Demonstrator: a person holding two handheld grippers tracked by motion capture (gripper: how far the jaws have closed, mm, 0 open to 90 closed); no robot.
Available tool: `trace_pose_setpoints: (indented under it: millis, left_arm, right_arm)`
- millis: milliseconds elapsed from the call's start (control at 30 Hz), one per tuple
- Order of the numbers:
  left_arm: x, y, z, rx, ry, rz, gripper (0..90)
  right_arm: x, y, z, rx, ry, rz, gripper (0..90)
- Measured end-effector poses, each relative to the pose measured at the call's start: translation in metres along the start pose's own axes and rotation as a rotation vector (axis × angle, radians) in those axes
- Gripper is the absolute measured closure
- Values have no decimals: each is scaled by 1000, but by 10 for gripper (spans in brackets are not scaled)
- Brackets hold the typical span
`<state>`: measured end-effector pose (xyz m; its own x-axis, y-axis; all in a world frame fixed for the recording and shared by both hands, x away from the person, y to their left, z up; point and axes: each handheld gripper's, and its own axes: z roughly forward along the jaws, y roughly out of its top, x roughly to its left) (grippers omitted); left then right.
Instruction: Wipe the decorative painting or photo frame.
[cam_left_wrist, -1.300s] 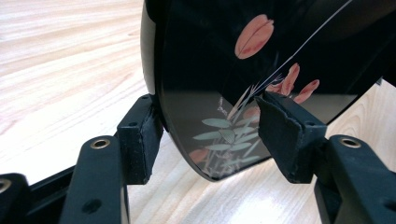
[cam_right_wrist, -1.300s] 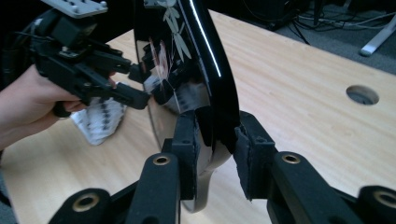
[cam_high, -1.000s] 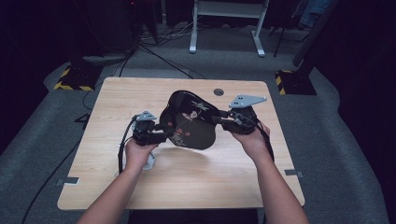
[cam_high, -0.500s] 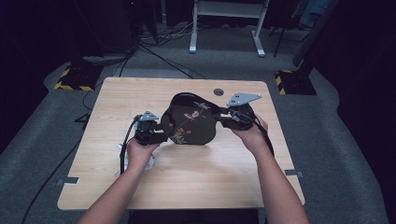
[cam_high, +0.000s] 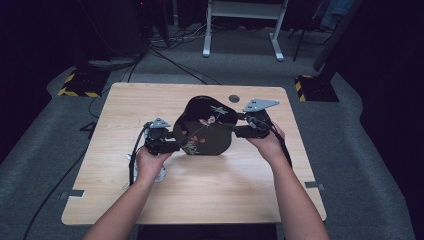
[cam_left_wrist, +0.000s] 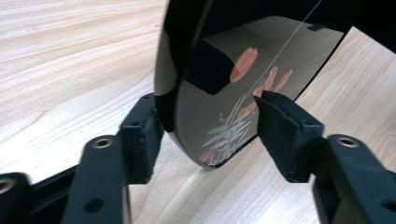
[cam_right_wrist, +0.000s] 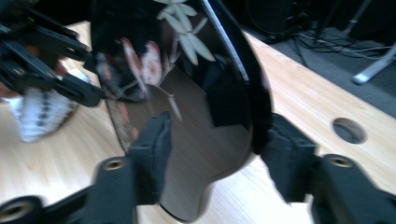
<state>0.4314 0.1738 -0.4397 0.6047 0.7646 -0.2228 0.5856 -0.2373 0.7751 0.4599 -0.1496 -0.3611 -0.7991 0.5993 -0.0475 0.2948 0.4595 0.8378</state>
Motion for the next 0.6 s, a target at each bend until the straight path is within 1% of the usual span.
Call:
trace_pose_setpoints:
  millis: [67, 100, 133, 200, 233, 300, 333, 367, 500, 600]
  left_arm:
    - [1, 0, -1, -3, 3, 0, 354]
    - [2, 0, -3, -10, -2, -2, 354]
    - [2, 0, -4, -17, 4, -3, 334]
    - [3, 0, -6, -14, 5, 1, 302]
    - [3, 0, -7, -12, 7, 1, 281]
    - [3, 0, -9, -17, 11, 7, 265]
    - [3, 0, -10, -20, 9, 2, 255]
    - [2, 1, -12, -19, 13, 9, 243]
    - [-3, 4, -25, -46, 21, 34, 234]
    - [-9, 8, -38, -68, 22, 60, 220]
  right_arm:
    - [0, 1, 0, -11, 6, 8, 414]
    - [0, 1, 0, -11, 6, 8, 414]
    - [-1, 1, 0, -17, 3, 16, 398]
    - [-2, 1, 0, -30, 3, 30, 363]
    - [-2, 2, -1, -36, -3, 34, 341]
    - [-3, 2, -3, -54, -11, 42, 326]
    - [-4, 2, -5, -65, -19, 48, 311]
    - [-5, 2, -6, -72, -25, 52, 303]
    - [-5, 0, -15, -81, -49, 69, 294]
    - [-5, -1, -25, -85, -58, 80, 289]
